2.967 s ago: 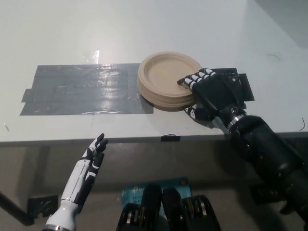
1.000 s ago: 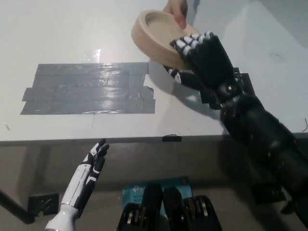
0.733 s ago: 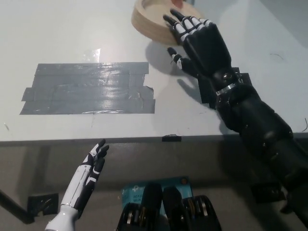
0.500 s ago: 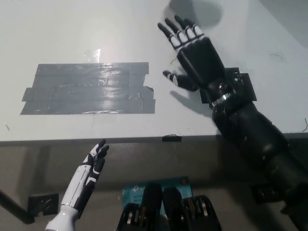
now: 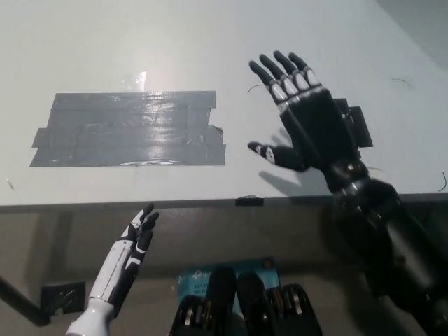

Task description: A stack of plates is kept in the middle of the desk close to the robot and the robot grabs the stack with its right hand, picks it up and hands it to a person.

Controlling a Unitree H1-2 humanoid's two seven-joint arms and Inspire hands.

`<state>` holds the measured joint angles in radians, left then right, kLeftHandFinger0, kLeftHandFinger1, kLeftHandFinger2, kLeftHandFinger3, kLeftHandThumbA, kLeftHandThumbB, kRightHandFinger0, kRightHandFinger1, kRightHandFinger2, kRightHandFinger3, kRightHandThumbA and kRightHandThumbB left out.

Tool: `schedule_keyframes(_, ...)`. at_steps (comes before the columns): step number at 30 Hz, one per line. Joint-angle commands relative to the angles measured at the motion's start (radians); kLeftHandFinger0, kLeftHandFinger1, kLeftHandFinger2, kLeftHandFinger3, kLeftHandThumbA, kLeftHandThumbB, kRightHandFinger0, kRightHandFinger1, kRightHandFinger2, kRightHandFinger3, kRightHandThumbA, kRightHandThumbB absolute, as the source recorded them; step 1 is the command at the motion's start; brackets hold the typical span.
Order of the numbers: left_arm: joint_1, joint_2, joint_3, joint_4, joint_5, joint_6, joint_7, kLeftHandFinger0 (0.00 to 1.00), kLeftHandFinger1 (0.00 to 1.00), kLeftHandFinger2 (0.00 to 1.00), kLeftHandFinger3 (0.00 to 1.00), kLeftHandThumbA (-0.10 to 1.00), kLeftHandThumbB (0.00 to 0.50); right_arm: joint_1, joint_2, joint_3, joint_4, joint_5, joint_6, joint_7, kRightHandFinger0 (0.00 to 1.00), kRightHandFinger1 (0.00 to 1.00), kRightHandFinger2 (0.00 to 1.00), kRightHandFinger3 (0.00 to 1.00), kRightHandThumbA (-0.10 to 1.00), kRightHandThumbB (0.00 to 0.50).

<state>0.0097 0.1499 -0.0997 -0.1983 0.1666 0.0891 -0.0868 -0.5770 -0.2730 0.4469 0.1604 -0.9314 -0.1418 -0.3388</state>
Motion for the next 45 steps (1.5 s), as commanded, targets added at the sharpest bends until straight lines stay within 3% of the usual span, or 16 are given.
schedule_keyframes(1,-0.036,0.006,0.007,-0.042,0.008,-0.028,0.002,1.00,1.00,1.00,1.00,1.00,0.000,0.187,-0.111,-0.162,-0.704,0.243,0.068,0.175,1.00,1.00,1.00,1.00,0.98,0.467)
schedule_keyframes(2,-0.031,0.006,0.006,-0.044,0.008,-0.027,0.001,1.00,1.00,1.00,1.00,1.00,0.000,0.242,-0.105,-0.174,-0.737,0.239,0.062,0.144,1.00,1.00,1.00,1.00,0.99,0.451)
schedule_keyframes(4,-0.027,0.008,0.003,-0.045,0.011,-0.027,0.000,1.00,1.00,1.00,1.00,1.00,0.000,0.343,-0.082,-0.184,-0.754,0.294,0.033,0.079,1.00,1.00,1.00,1.00,0.92,0.444)
schedule_keyframes(6,-0.020,0.007,0.001,-0.043,0.015,-0.028,0.001,1.00,1.00,1.00,1.00,1.00,0.000,0.431,-0.054,-0.183,-0.708,0.305,-0.007,0.021,1.00,1.00,1.00,1.00,0.94,0.416)
schedule_keyframes(9,0.006,-0.001,0.001,-0.042,0.011,-0.035,0.007,1.00,1.00,1.00,1.00,1.00,0.000,0.511,-0.008,-0.184,-0.656,0.331,-0.022,-0.008,1.00,1.00,1.00,1.00,0.99,0.427)
schedule_keyframes(11,0.027,-0.005,0.000,-0.044,0.014,-0.038,0.013,1.00,1.00,1.00,1.00,1.00,0.000,0.582,0.034,-0.175,-0.573,0.345,-0.056,-0.047,1.00,1.00,1.00,1.00,1.00,0.398)
schedule_keyframes(15,0.067,-0.009,0.000,-0.041,0.011,-0.058,0.019,1.00,1.00,1.00,1.00,1.00,0.000,0.661,0.100,-0.172,-0.418,0.490,-0.120,-0.019,1.00,1.00,1.00,1.00,1.00,0.374)
schedule_keyframes(17,0.078,-0.012,0.000,-0.037,0.007,-0.067,0.020,1.00,1.00,1.00,1.00,1.00,0.001,0.673,0.116,-0.173,-0.342,0.519,-0.112,0.016,1.00,1.00,1.00,1.00,1.00,0.330)
schedule_keyframes(21,0.093,-0.023,0.003,-0.024,0.009,-0.083,0.030,1.00,1.00,1.00,1.00,1.00,0.000,0.660,0.106,-0.180,-0.243,0.546,-0.023,0.133,1.00,1.00,1.00,1.00,1.00,0.351)
schedule_keyframes(25,0.105,-0.028,0.006,-0.023,0.003,-0.088,0.031,1.00,1.00,1.00,1.00,1.00,0.000,0.648,0.099,-0.176,-0.216,0.539,-0.043,0.157,1.00,1.00,1.00,1.00,1.00,0.388)
schedule_keyframes(36,0.145,-0.034,0.017,-0.043,0.024,-0.083,0.036,1.00,1.00,1.00,1.00,1.00,0.000,0.686,0.083,-0.152,-0.222,0.561,-0.040,0.239,1.00,1.00,1.00,1.00,1.00,0.402)
schedule_keyframes(45,0.152,-0.039,0.018,-0.035,0.024,-0.088,0.041,1.00,1.00,1.00,1.00,1.00,0.000,0.678,0.089,-0.152,-0.194,0.559,-0.064,0.260,1.00,1.00,1.00,1.00,1.00,0.378)
